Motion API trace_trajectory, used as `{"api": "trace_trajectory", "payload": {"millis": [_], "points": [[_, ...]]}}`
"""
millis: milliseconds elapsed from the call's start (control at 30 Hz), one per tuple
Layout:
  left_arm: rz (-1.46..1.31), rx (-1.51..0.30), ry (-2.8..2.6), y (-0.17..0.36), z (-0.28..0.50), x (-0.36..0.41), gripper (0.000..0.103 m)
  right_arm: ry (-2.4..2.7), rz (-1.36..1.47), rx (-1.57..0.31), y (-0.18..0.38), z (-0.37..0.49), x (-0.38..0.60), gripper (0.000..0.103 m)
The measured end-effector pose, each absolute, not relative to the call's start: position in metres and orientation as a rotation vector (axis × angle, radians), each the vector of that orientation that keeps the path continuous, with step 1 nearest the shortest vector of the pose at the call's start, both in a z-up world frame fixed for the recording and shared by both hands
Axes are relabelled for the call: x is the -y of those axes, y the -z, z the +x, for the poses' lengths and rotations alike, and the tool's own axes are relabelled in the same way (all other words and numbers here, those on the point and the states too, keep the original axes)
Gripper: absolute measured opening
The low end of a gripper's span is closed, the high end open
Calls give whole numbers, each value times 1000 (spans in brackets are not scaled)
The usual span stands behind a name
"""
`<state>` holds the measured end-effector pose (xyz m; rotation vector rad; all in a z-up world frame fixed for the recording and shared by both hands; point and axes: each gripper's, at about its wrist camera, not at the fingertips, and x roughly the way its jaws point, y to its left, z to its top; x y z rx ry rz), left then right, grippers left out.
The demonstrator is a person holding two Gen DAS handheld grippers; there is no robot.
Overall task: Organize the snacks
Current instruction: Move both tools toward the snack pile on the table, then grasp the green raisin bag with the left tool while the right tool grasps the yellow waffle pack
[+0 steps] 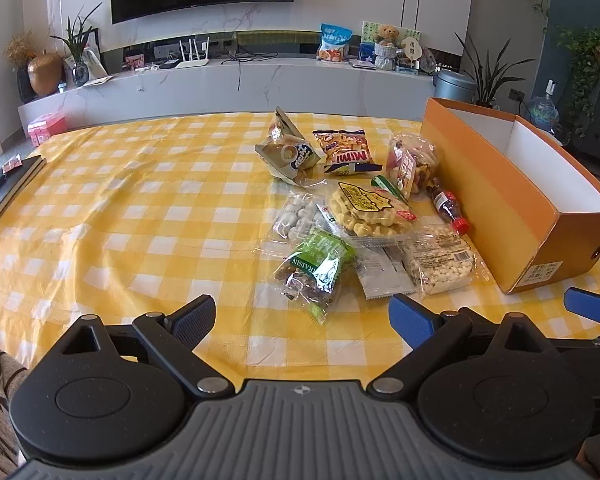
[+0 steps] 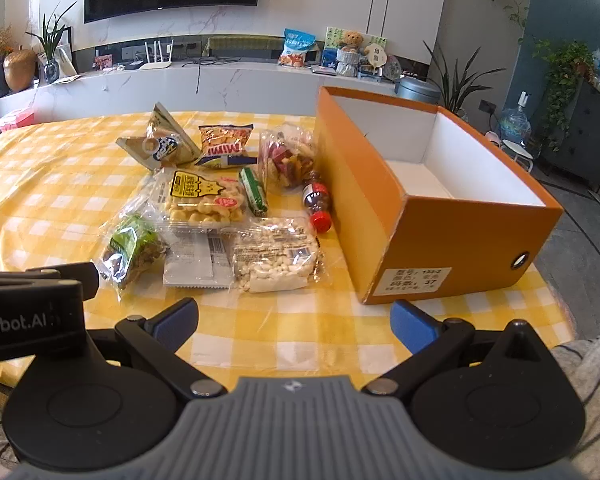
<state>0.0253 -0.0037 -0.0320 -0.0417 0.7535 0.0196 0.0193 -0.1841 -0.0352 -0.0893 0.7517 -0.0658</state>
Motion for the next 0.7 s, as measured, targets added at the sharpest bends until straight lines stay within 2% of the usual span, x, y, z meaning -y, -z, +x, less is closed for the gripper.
{"api": "trace_trajectory", "payload": {"millis": [467, 700], "points": [[17, -744, 30, 23, 49, -8, 103, -14, -39, -718, 36, 41, 187, 100], [47, -820, 93, 42, 83, -15, 103, 81, -4, -708, 43, 58, 202, 100]]}}
